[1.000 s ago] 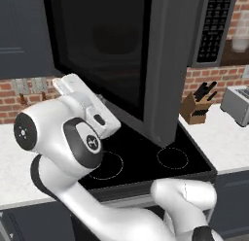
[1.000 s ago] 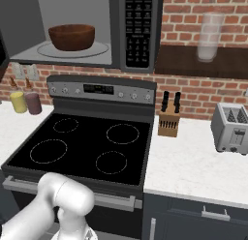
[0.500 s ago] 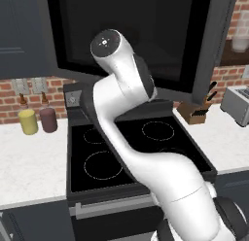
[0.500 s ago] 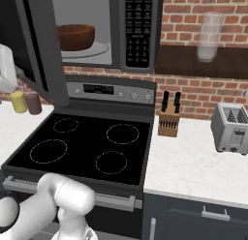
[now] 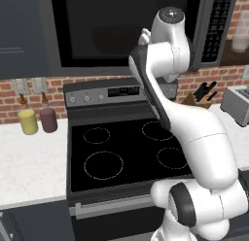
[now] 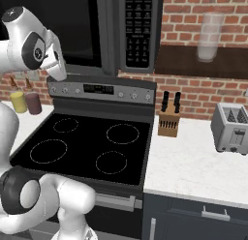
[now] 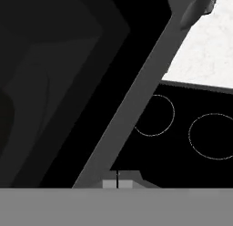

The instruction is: Open the microwave, place the bowl with waffle inside the microwave, then close the microwave door and turn it on.

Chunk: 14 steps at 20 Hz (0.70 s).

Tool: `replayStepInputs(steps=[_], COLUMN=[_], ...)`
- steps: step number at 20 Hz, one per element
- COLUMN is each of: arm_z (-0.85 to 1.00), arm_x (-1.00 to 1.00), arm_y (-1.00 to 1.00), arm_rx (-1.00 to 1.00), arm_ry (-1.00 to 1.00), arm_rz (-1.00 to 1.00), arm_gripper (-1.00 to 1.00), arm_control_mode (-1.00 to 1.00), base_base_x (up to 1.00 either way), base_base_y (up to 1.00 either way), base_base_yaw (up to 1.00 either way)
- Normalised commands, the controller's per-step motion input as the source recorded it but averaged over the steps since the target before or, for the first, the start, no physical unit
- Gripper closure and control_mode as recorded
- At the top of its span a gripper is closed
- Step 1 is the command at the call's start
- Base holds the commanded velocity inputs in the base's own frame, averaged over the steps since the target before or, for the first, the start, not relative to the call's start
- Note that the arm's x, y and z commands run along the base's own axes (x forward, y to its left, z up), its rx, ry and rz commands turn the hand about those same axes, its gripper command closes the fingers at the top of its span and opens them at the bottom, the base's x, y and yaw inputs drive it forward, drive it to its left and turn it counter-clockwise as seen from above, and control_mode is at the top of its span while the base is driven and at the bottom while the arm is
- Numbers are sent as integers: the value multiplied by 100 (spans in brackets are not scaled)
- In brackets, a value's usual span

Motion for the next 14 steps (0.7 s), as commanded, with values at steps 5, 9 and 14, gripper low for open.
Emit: replayStepInputs(steps=[5, 9, 14], arm_z=[-2, -22, -41], arm_x=[100, 100, 100], arm_y=[-38, 1, 40], arm_rx=[13, 0, -6], arm_ry=[0, 0, 0], arm_rz=[2, 0, -1], arm_gripper=[100, 100, 100], arm_control_mode=[-100, -100, -100], base_base_x=[0, 0, 0], base_base_y=[0, 0, 0], base_base_yaw=[0, 0, 0])
